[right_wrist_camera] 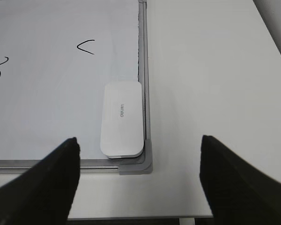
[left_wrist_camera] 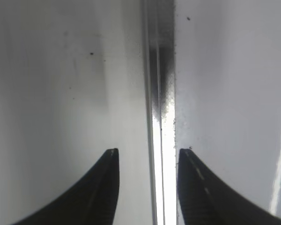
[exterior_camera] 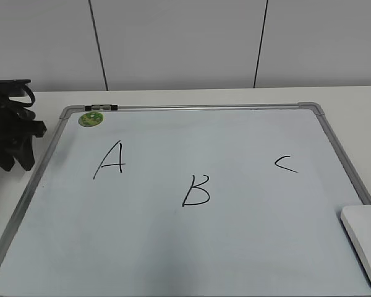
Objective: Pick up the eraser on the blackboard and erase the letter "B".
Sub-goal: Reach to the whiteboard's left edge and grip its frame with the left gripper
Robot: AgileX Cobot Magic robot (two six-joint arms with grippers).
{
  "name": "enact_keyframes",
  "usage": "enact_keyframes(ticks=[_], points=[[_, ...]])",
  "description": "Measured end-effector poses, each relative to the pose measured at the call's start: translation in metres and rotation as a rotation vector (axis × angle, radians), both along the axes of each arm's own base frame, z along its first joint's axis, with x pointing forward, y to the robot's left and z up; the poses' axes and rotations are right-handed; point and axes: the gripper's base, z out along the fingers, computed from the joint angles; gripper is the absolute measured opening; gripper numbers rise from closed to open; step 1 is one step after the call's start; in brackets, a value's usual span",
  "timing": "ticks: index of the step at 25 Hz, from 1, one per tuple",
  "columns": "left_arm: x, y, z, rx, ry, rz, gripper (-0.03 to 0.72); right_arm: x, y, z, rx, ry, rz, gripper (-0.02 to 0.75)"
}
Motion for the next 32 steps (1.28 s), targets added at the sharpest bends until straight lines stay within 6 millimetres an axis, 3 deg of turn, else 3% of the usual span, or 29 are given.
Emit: enact_keyframes(ticks=[21, 27, 29, 32], points=[[0.011, 0.000, -0.037, 0.004, 0.008, 0.006, 0.303, 0.000, 0.000, 0.000, 0.000, 0.000, 0.000, 0.589], [0.011, 0.000, -0.038, 0.004, 0.006, 0.006, 0.299, 0.000, 0.000, 0.000, 0.000, 0.000, 0.000, 0.590], [0.011, 0.000, -0.038, 0.002, 0.006, 0.008, 0.272, 0.000, 0.000, 0.000, 0.000, 0.000, 0.000, 0.590], [0.011, -0.001, -0.038, -0.005, 0.007, 0.012, 0.167, 0.000, 0.000, 0.000, 0.000, 0.000, 0.000, 0.589]])
